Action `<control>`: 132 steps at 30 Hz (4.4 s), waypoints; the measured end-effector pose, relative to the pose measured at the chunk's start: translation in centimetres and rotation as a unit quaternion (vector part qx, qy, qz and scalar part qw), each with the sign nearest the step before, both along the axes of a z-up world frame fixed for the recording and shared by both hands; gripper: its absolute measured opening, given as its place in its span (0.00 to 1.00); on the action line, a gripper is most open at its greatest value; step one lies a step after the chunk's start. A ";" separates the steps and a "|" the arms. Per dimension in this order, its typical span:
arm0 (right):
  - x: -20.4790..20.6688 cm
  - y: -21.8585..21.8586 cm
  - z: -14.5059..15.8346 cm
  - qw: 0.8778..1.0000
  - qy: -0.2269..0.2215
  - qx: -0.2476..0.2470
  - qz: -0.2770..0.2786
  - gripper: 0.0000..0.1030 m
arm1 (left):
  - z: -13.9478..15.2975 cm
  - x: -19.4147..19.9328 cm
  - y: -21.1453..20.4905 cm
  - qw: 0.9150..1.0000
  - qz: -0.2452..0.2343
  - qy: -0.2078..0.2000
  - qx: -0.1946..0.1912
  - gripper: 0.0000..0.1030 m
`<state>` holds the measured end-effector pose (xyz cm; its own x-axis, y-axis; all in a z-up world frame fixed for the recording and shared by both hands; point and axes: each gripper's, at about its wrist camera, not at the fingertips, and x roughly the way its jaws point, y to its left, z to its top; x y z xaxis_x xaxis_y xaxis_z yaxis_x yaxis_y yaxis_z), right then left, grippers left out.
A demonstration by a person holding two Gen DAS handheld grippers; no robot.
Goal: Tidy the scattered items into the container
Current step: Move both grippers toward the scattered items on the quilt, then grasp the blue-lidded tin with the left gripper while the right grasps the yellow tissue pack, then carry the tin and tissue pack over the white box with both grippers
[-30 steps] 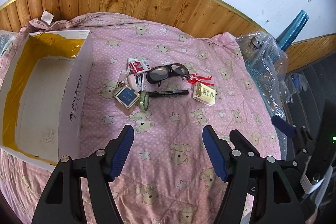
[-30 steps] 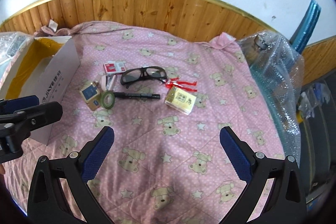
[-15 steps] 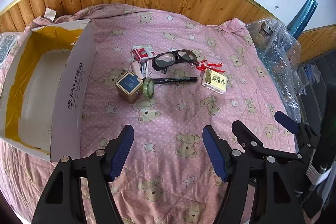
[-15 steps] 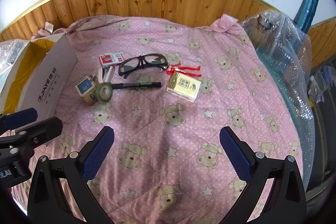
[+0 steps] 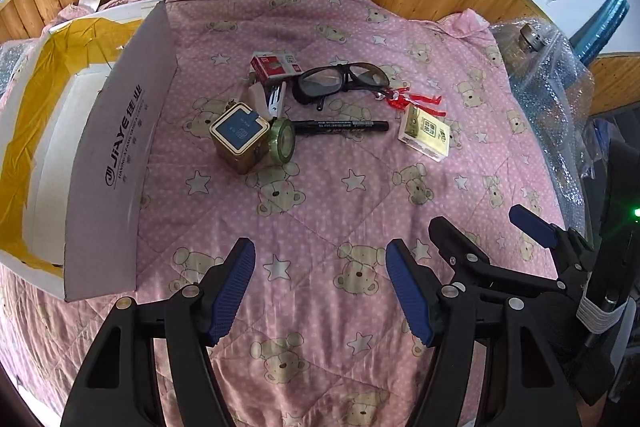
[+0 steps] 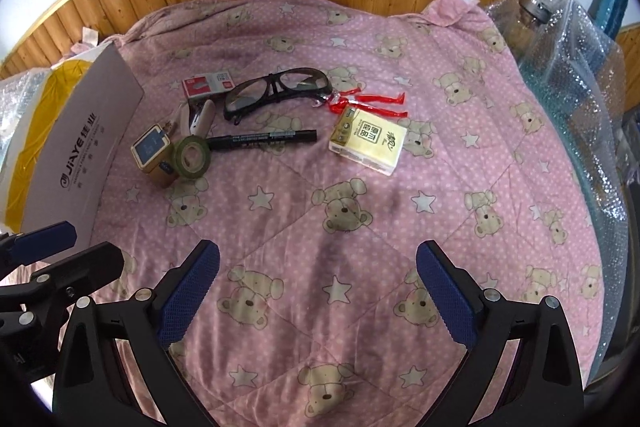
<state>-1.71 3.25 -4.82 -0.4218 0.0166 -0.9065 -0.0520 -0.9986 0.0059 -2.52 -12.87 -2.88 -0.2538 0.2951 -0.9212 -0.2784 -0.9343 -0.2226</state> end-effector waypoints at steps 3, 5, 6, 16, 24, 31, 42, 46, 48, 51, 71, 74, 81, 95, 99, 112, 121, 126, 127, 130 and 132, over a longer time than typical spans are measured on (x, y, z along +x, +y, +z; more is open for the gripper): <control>-0.7 0.1 -0.8 1.000 -0.011 -0.009 0.008 0.70 | -0.3 -0.7 0.4 1.000 0.000 0.000 0.006 0.52; -1.2 0.1 -1.3 1.000 -0.019 -0.015 0.014 0.22 | -0.6 -1.4 0.6 1.000 -0.002 -0.006 0.014 0.40; -1.5 0.1 -1.5 0.999 -0.022 -0.018 0.017 0.17 | -0.6 -1.7 0.7 1.000 -0.001 -0.008 0.016 0.31; -4.0 0.3 -3.6 0.997 -0.054 -0.040 0.036 0.12 | -2.3 -4.2 0.8 0.999 0.010 -0.027 0.017 0.03; -6.1 1.1 -4.5 0.997 -0.067 -0.033 0.015 0.51 | -3.5 -6.0 0.0 0.999 0.027 -0.028 -0.008 0.46; -7.8 4.2 -5.7 0.995 -0.072 -0.045 -0.045 0.58 | -5.8 -8.4 -1.6 0.997 0.052 -0.032 -0.037 0.55; -12.2 8.3 -9.3 0.988 -0.095 -0.064 -0.106 0.60 | -9.5 -12.1 -2.2 0.997 0.058 -0.031 -0.045 0.55; -13.6 9.3 -10.7 0.983 -0.102 -0.090 -0.121 0.63 | -9.9 -13.4 -2.2 0.998 0.054 -0.008 -0.038 0.59; -14.1 9.7 -11.1 0.981 -0.103 -0.101 -0.128 0.66 | -10.1 -14.1 -2.4 0.998 0.057 -0.006 -0.030 0.59; -15.1 10.0 -11.0 0.979 -0.087 -0.121 -0.136 0.69 | -10.6 -15.5 -2.8 0.997 0.065 -0.010 -0.028 0.59; -18.8 9.8 -10.7 0.978 -0.063 -0.121 -0.161 0.81 | -12.7 -14.8 -2.6 0.992 0.115 -0.032 -0.037 0.60; -19.0 10.0 -10.3 0.976 -0.059 -0.131 -0.166 0.73 | -12.7 -14.6 -3.2 0.993 0.112 -0.035 -0.015 0.52; -18.3 10.3 -9.6 0.975 -0.048 -0.153 -0.152 0.38 | -11.6 -13.6 -4.2 0.993 0.117 -0.026 -0.001 0.51; -17.3 9.3 -9.9 0.979 -0.055 -0.165 -0.102 0.38 | -9.2 -12.1 -4.1 0.995 0.104 -0.009 0.006 0.51; -17.1 8.8 -9.2 0.980 -0.051 -0.172 -0.088 0.23 | -9.5 -11.9 -4.1 0.994 0.107 -0.013 0.004 0.51; -12.0 5.9 -4.6 0.983 -0.031 -0.177 -0.039 0.23 | -5.8 -10.3 -4.2 0.995 0.098 0.012 0.036 0.51; -10.3 0.9 -2.1 0.985 -0.028 -0.173 0.010 0.23 | -2.0 -8.7 -5.1 0.994 0.101 0.016 0.036 0.51; -9.6 -1.7 -0.7 0.985 -0.024 -0.169 0.040 0.23 | 0.1 -7.6 -6.3 0.992 0.114 0.025 0.049 0.51; -9.5 -2.3 -0.4 0.984 -0.023 -0.168 0.047 0.23 | 0.5 -7.4 -6.6 0.991 0.117 0.026 0.052 0.51; -9.2 -4.1 0.4 0.984 -0.022 -0.166 0.066 0.23 | 1.4 -6.9 -7.5 0.989 0.128 0.030 0.061 0.51; -9.0 -5.2 0.9 0.983 -0.020 -0.165 0.078 0.23 | 2.1 -6.6 -8.3 0.988 0.135 0.035 0.068 0.51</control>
